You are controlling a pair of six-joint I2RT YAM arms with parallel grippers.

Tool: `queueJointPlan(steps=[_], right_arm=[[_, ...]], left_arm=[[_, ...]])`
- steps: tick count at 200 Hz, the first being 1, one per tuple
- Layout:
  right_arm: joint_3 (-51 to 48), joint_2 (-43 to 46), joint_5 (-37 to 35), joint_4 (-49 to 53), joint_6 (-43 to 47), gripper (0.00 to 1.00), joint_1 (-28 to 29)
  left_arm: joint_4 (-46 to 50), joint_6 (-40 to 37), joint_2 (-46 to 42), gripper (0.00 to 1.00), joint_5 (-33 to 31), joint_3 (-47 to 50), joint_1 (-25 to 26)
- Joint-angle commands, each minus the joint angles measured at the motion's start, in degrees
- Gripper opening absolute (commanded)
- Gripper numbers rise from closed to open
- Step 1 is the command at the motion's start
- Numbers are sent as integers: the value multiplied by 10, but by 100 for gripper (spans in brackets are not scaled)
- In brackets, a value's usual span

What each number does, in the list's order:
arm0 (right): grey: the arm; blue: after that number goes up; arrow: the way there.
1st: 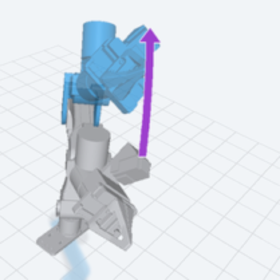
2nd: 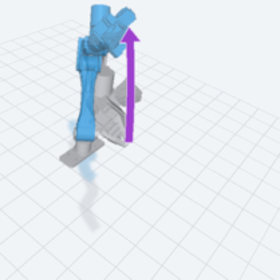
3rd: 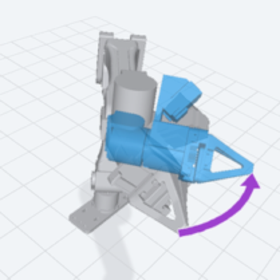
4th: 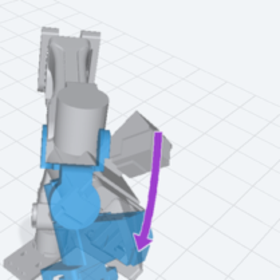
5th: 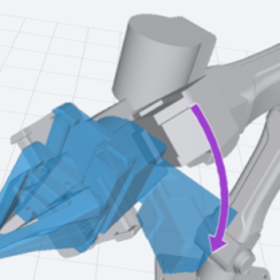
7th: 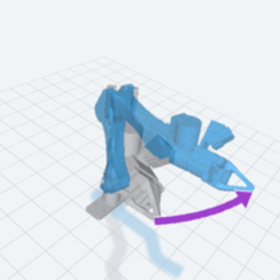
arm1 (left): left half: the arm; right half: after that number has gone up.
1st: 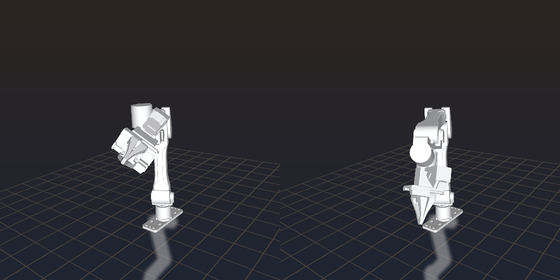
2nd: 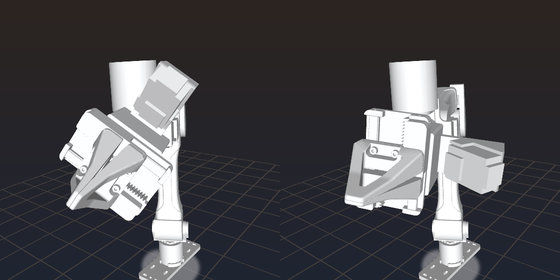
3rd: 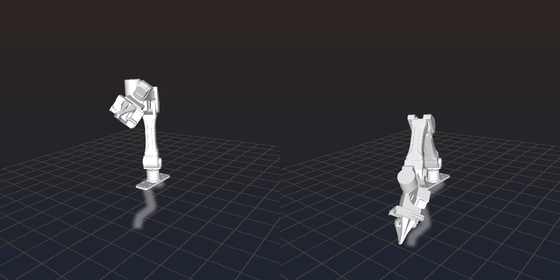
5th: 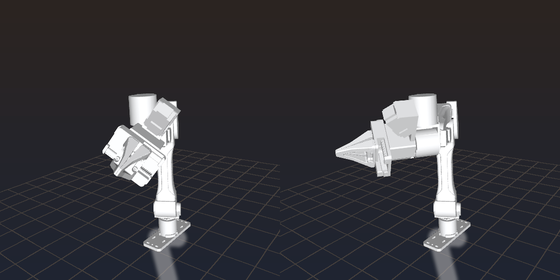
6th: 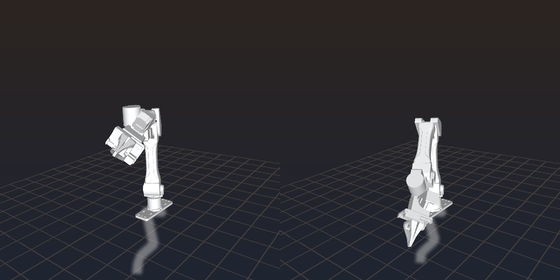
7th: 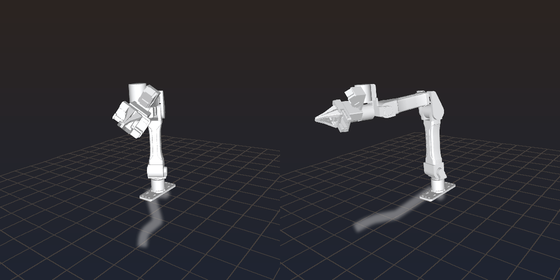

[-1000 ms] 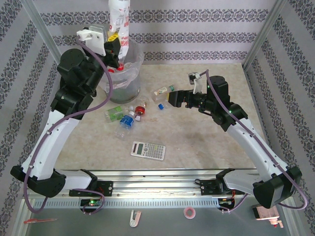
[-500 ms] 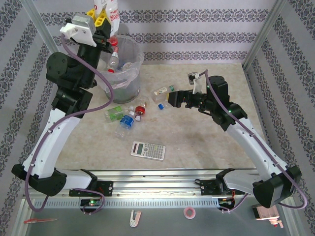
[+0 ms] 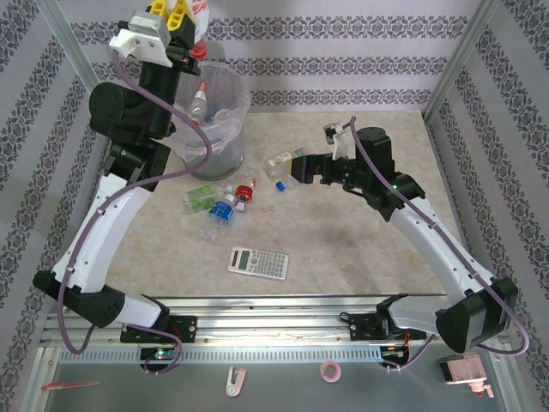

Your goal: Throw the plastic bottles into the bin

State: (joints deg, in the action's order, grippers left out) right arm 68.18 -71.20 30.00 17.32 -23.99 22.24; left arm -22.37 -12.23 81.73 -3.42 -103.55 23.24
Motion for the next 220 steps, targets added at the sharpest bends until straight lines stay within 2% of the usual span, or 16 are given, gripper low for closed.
queueJointPlan(steps=[1,42,58,71,85,102,115,127,169,220], right_arm=[[21,-12,22,-10,8,97,-8],[24,-24,31,-9,6,97,-15],[22,-27,36,-5,4,97,-18],[17,-23,37,-4,1,97,-18],[12,-19,38,-3,1,97,-19],[2,-13,34,-2,2,97,-22],[-3,-12,30,1,0,97,-24],[-10,-13,25,2,-7,97,-27],[-23,-42,15,12,-33,97,-31],[4,-108,-53,72,-76,97,-50]], left_arm=[[-28,27,21,7,9,-16,-25],[6,108,83,8,25,4,-84],[4,160,112,15,33,48,-109],[3,206,131,36,39,90,-123],[9,253,146,53,64,119,-133],[54,267,156,87,71,114,-133],[87,260,152,96,85,97,-133],[115,253,142,100,89,80,-133],[174,252,77,100,129,51,-132],[252,256,-2,100,162,34,-132]])
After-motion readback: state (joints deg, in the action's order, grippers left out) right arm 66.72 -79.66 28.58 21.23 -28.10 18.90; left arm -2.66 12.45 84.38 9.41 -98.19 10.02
